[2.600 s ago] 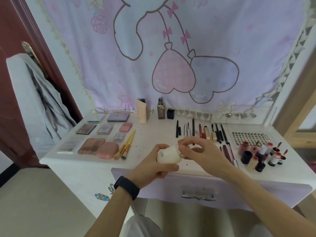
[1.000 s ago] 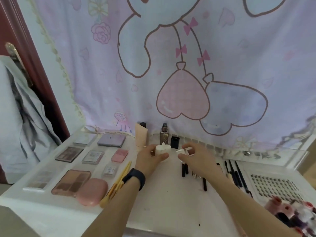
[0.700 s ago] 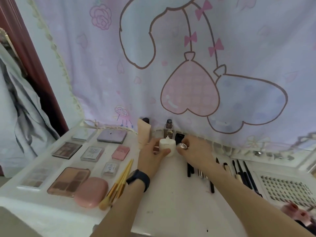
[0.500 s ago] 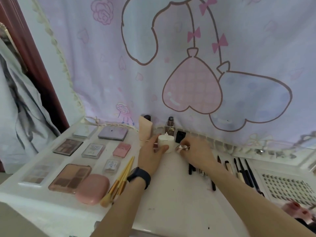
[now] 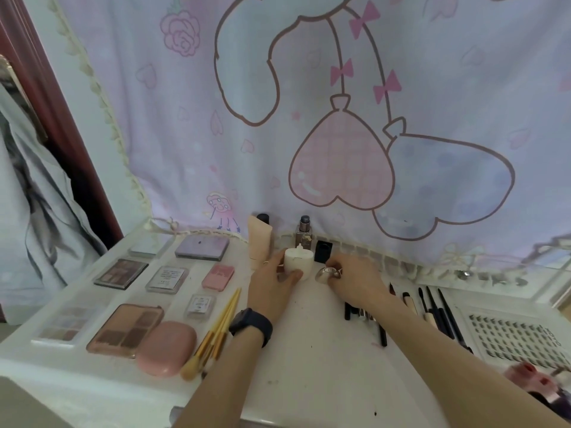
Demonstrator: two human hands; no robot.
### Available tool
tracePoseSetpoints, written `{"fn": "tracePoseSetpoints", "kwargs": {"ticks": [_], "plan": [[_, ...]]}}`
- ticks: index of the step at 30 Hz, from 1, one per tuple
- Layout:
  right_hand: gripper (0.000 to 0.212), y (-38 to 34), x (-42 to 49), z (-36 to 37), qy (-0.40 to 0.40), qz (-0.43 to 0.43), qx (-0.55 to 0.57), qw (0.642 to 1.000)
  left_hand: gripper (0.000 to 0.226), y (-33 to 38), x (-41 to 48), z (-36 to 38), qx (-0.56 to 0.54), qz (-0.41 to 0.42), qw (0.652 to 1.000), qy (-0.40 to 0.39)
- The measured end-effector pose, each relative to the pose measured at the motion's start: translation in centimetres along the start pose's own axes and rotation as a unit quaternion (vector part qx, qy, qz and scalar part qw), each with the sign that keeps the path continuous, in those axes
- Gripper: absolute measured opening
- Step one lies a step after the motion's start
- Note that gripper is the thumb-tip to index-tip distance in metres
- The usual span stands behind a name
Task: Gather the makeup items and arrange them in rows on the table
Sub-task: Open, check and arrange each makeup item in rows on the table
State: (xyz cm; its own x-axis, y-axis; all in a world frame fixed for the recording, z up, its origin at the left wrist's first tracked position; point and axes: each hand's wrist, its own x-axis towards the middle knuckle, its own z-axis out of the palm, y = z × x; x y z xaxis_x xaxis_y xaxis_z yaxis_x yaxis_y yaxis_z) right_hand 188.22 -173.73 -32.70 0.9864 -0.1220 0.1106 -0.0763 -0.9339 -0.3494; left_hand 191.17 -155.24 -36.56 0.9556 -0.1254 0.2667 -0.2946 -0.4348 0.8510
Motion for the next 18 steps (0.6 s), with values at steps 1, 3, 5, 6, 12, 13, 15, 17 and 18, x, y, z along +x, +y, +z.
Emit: {"fn": "tracePoseSetpoints", "kwargs": {"ticks": [1,3,5,6,12,13,15,17,18], "plan": [[0.030,-0.1,0.0,0.0,-0.001,-0.002,-0.004,1.000,0.044,0.0,0.0,0.0,0.002,-0.001,1.000,0.001],[0.030,-0.2,0.1,0.0,-0.003,-0.003,-0.006,1.000,0.045,0.1,-0.1,-0.1,0.007,0.000,1.000,0.003],[0.030,-0.3,0.0,0.0,-0.007,-0.002,-0.006,1.000,0.045,0.2,-0.1,-0.1,0.008,-0.001,1.000,0.001],[0.031,-0.4,0.0,0.0,-0.010,-0.002,-0.005,1.000,0.045,0.2,-0.1,-0.1,0.013,-0.002,1.000,0.000],[0.033,-0.9,-0.6,-0.9,-0.011,-0.002,0.005,1.000,0.060,0.4,-0.1,0.0,0.054,-0.012,0.998,-0.018],[0.035,-1.0,-1.0,-1.3,-0.007,0.000,0.008,1.000,0.062,0.5,-0.2,0.0,0.045,-0.020,0.999,-0.015],[0.037,-1.2,-2.0,-2.0,0.004,-0.002,0.019,1.000,0.064,0.8,-0.4,-0.1,0.023,-0.036,0.999,-0.011],[0.038,-1.5,-3.8,-2.8,0.019,-0.002,0.038,0.999,0.064,1.2,-0.8,-0.2,0.010,-0.040,0.999,-0.002],[0.037,-1.6,-4.9,-3.1,0.028,0.002,0.050,0.998,0.064,1.3,-1.0,-0.3,0.014,-0.039,0.999,0.004]]}}
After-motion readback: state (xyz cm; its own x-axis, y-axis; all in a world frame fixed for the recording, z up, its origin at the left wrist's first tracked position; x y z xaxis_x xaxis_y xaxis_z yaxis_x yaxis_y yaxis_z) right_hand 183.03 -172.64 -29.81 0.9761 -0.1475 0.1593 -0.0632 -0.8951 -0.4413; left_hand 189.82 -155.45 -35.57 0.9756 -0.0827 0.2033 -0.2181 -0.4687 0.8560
